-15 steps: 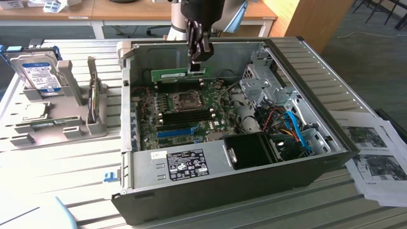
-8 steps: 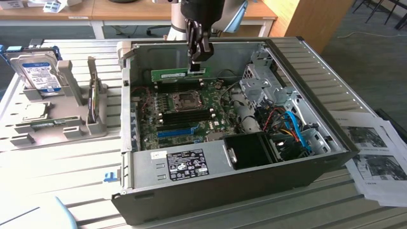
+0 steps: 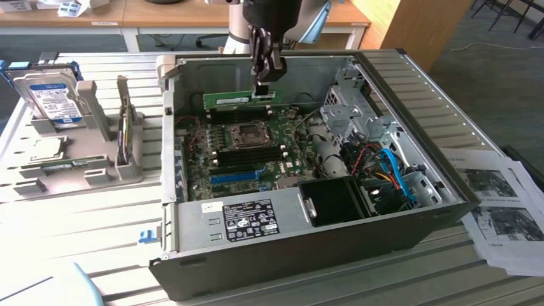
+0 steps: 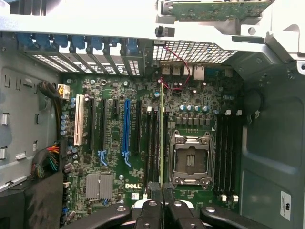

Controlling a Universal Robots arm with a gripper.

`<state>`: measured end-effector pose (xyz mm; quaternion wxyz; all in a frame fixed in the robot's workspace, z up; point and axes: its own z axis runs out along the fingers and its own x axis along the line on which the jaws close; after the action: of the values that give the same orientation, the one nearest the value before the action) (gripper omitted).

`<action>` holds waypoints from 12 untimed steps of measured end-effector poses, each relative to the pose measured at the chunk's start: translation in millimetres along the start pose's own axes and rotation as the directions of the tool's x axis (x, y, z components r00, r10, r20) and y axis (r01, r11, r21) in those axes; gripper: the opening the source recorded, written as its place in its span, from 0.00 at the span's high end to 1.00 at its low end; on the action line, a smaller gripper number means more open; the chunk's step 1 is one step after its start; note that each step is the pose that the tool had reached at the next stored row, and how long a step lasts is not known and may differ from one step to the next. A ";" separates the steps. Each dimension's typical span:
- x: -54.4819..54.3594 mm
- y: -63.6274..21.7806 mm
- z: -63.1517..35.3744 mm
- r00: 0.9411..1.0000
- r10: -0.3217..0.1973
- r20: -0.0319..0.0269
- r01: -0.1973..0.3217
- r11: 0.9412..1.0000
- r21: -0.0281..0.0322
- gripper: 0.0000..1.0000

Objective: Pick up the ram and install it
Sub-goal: 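Insert the ram into the slot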

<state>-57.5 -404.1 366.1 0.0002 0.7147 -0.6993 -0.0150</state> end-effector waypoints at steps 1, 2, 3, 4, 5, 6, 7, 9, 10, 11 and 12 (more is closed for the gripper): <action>0.0 -0.8 0.0 1.000 0.000 0.000 0.000 1.000 0.000 0.89; 0.0 -1.5 -0.1 1.000 0.000 0.000 0.000 1.000 0.000 0.89; 0.0 -2.2 -0.1 1.000 0.000 0.000 0.000 1.000 0.000 0.89; 0.1 -2.8 -0.1 1.000 0.000 0.000 0.000 1.000 0.000 0.89; 0.1 -3.4 -0.1 1.000 0.000 0.000 0.000 1.000 0.000 0.89; 0.1 -4.0 -0.1 1.000 0.000 0.000 0.000 1.000 0.000 0.89; 0.1 -4.5 -0.1 1.000 0.000 0.000 0.000 1.000 0.000 0.89; 0.1 -5.7 -0.1 1.000 0.000 0.000 0.000 1.000 0.000 0.89; 0.1 -6.2 -0.2 1.000 0.000 0.000 0.000 1.000 0.000 0.89; 0.2 -6.6 -0.2 1.000 0.000 0.000 0.000 1.000 0.000 0.89; 0.1 -6.6 -0.2 1.000 0.000 0.000 0.000 1.000 0.000 0.89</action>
<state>-51.0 -404.1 366.2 0.0003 0.7147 -0.6993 -0.0150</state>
